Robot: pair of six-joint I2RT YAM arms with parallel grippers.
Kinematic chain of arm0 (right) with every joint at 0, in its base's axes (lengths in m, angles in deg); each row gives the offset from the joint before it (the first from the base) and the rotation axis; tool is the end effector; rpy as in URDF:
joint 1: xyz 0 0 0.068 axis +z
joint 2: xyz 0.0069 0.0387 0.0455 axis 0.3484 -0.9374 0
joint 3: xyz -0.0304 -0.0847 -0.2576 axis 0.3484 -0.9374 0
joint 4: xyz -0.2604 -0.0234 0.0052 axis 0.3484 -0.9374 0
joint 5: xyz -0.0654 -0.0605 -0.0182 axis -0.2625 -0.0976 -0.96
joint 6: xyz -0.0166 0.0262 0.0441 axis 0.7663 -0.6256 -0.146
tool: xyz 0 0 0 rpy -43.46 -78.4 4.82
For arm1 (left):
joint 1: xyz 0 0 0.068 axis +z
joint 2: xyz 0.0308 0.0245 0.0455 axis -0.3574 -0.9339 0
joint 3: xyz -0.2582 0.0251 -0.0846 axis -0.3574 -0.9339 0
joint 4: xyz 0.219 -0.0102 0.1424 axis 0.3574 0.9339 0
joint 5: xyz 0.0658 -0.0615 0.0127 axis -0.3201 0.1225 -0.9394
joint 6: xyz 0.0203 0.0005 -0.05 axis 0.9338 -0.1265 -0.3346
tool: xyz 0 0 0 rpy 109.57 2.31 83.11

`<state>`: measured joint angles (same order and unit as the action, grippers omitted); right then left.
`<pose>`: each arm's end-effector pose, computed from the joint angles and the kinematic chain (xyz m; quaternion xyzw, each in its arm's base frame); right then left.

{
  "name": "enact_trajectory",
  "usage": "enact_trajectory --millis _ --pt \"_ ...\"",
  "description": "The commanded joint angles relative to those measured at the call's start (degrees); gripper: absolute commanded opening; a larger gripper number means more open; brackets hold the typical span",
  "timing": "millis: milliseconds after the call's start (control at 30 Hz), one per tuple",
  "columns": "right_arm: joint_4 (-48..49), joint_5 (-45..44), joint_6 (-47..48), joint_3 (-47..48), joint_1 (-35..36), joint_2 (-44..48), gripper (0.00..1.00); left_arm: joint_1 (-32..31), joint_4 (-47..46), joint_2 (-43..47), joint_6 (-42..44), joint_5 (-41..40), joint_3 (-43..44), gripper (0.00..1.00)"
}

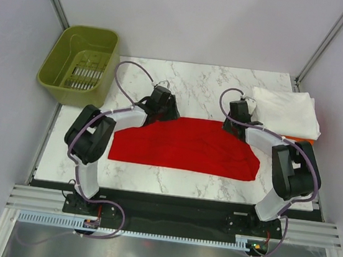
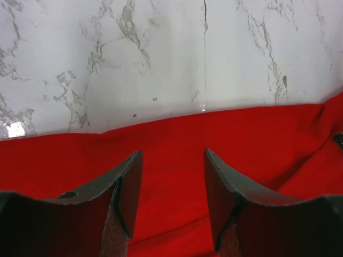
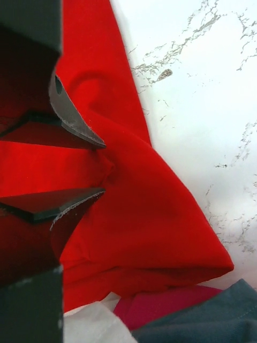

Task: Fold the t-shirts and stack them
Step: Fold the tshirt

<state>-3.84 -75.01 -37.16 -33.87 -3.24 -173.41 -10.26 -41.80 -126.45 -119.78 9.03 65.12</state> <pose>0.3307 0.0915 0.1763 0.1644 0.9088 0.0259 0.3826 0.3516 -0.2106 0.1808 -0.0563 0.9026 -0.2155 0.3682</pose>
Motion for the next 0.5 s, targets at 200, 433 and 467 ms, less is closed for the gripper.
enact_trajectory --millis 200,433,467 --pt "0.0 -1.1 1.4 3.9 0.2 -1.3 0.08 4.3 4.3 -5.0 -5.8 5.7 3.7 0.55" --pt "-1.9 1.5 1.2 2.1 0.7 3.0 0.0 7.5 6.3 -6.0 -5.3 4.1 3.4 0.54" --pt "-2.1 3.6 1.0 1.1 0.9 3.9 0.0 7.6 6.4 -6.5 -5.4 4.1 3.8 0.54"
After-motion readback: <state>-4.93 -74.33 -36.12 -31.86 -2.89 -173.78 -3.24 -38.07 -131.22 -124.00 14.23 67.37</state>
